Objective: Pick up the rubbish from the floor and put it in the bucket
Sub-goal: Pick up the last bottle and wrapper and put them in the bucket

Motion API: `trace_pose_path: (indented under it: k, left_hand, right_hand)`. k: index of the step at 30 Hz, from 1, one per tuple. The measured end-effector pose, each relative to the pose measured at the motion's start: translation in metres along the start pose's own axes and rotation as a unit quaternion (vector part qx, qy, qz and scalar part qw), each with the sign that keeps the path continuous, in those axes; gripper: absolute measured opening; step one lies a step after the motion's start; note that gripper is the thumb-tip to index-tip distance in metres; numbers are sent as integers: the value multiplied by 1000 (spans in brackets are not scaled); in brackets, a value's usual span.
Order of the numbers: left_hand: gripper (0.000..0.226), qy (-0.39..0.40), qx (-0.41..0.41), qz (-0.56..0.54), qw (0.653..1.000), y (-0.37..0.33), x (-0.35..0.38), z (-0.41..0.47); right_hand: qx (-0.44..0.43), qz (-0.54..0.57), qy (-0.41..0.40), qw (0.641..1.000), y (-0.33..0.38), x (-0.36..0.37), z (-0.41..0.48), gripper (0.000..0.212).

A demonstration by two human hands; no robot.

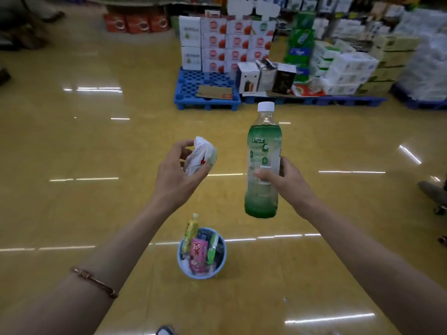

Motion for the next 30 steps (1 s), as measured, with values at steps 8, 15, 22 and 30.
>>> trace_pose_path:
  k: [8, 15, 22, 30]
  left_hand:
    - [47, -2, -29, -5, 1000, 64, -55, 36]
    - [60, 31, -58, -9, 998, 114, -68, 44]
    - [64, 40, -121, -1, 992, 149, -51, 54]
    - [64, 45, -176, 57, 982, 205, -20, 40]
  right_hand:
    - [9, -27, 14, 1000, 11, 87, 17, 44]
    - [33, -50, 16, 998, -6, 136, 31, 41]
    - [41, -65, 41, 996, -25, 162, 54, 52]
    - [73, -91, 83, 990, -76, 175, 88, 57]
Point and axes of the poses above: each hand's wrist, its own z-axis towards the middle knuckle, its own x-axis out of the palm, y = z × x, the point moved 1 cm from there along z, towards the middle knuckle, and after that the axes turned 10 degrees about -y, right-handed, at the moved point
